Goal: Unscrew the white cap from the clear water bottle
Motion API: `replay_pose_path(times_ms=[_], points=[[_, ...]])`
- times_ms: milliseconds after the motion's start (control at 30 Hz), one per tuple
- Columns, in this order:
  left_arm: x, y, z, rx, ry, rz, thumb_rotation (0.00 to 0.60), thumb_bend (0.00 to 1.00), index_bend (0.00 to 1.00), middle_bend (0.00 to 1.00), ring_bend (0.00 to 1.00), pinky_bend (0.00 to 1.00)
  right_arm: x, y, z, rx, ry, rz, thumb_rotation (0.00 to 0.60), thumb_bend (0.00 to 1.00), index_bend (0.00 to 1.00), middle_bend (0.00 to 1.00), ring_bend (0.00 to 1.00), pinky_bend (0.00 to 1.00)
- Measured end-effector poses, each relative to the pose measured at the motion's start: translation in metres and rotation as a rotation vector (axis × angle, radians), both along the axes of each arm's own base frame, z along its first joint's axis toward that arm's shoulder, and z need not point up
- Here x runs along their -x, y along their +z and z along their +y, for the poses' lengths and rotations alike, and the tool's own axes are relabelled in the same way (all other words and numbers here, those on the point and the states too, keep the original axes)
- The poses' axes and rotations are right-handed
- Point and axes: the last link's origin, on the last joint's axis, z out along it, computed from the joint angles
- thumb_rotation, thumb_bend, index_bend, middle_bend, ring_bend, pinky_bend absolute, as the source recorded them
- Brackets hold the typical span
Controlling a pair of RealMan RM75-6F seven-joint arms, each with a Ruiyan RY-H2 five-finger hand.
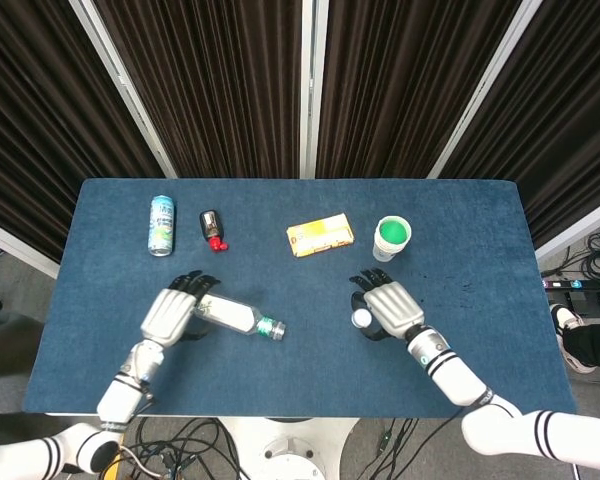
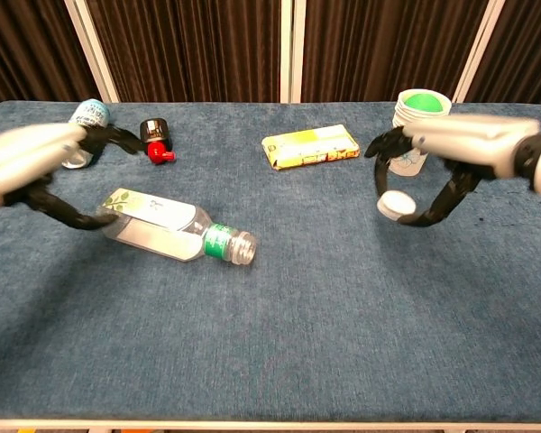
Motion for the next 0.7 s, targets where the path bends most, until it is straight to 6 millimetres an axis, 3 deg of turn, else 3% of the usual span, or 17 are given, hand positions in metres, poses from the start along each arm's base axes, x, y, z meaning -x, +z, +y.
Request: replay_pose_path(times_ms=[200, 333, 533, 700], points=[[0.03, 0.038, -0.012, -0.091, 0.068, -0.023, 0.6, 0.21, 0.18, 0.16, 0.08, 0.17, 0.012, -0.01, 0.005, 0.009, -0.008, 0.016, 0.6, 0.21, 0.13, 0.05, 0.0, 0.0], [0.051, 0.067, -0.019, -0.154, 0.112, -0.003, 0.6, 0.21, 0.18, 0.16, 0.08, 0.17, 0.016, 0.006, 0.007, 0.064, -0.002, -0.013, 0.6, 0.21, 0.11, 0.06, 0.0, 0.0], [0.09, 0.114, -0.041, -0.268, 0.201, 0.044, 0.6, 0.21, 0.18, 0.16, 0.08, 0.16, 0.04, 0.063, 0.02, 0.251, -0.029, -0.074, 0.6, 0.21, 0.1, 0.04, 0.0, 0.0], [0.115, 0.143, -0.071, -0.334, 0.268, 0.06, 0.6, 0.21, 0.18, 0.16, 0.08, 0.14, 0.086, 0.115, 0.059, 0.411, -0.129, -0.128, 0.6, 0.21, 0.0, 0.0, 0.0, 0.0]])
